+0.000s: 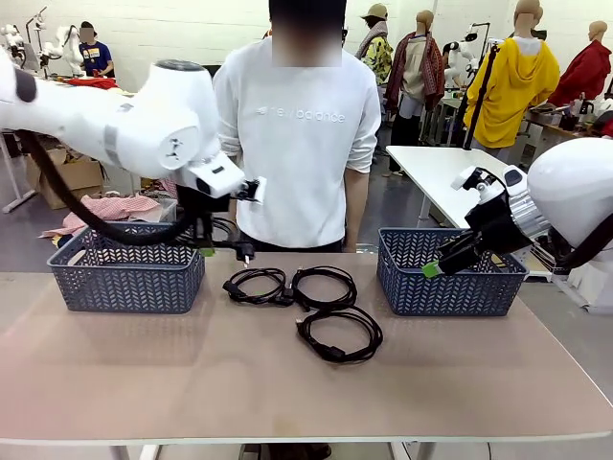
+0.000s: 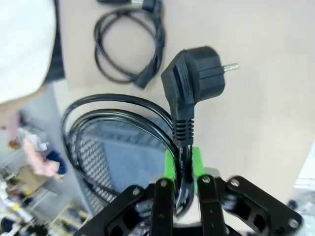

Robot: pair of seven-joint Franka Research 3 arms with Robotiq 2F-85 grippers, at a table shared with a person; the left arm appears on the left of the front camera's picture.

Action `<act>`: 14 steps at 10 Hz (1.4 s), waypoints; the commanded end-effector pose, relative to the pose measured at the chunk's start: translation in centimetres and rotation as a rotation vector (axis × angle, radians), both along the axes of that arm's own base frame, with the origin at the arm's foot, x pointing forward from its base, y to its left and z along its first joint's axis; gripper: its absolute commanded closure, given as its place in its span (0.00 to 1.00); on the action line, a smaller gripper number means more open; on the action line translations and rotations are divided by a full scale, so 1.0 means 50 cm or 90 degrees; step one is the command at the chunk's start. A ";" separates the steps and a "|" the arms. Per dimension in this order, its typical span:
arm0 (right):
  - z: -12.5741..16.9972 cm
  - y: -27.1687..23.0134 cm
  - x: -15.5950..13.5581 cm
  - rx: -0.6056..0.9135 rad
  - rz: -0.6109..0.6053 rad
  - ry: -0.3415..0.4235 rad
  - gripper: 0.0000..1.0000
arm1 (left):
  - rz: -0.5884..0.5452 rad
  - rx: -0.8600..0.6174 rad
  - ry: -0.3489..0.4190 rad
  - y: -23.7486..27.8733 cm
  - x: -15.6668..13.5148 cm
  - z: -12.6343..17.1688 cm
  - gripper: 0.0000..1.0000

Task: Organize the cables according to human instructions.
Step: Pick up a bundle of cables and place it in the basket indicated by the human.

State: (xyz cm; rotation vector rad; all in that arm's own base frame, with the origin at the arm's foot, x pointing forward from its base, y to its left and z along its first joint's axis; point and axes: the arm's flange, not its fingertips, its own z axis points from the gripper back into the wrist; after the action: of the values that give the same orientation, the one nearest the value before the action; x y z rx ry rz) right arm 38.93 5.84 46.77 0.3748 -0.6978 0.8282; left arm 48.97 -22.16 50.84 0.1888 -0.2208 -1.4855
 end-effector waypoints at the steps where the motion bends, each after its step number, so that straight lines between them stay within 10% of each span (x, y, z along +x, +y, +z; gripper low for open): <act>1: -0.004 -0.001 0.006 0.013 0.008 -0.007 0.00 | 0.013 -0.034 -0.015 0.070 -0.005 0.020 1.00; 11: -0.004 -0.001 0.006 0.013 0.008 -0.007 0.00 | 0.067 -0.035 -0.007 0.139 0.029 0.025 1.00; 12: -0.004 -0.001 0.006 0.013 0.008 -0.007 0.00 | 0.067 -0.042 0.000 0.133 0.029 0.016 0.85; 14: -0.004 -0.001 0.006 0.013 0.008 -0.007 0.00 | 0.104 -0.044 -0.017 0.182 0.062 -0.005 0.85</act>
State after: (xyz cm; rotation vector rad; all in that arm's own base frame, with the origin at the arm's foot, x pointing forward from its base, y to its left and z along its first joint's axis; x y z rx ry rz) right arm 38.94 5.84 46.75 0.3745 -0.6971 0.8281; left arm 51.20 -14.32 50.88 0.1438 -0.2537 -1.3429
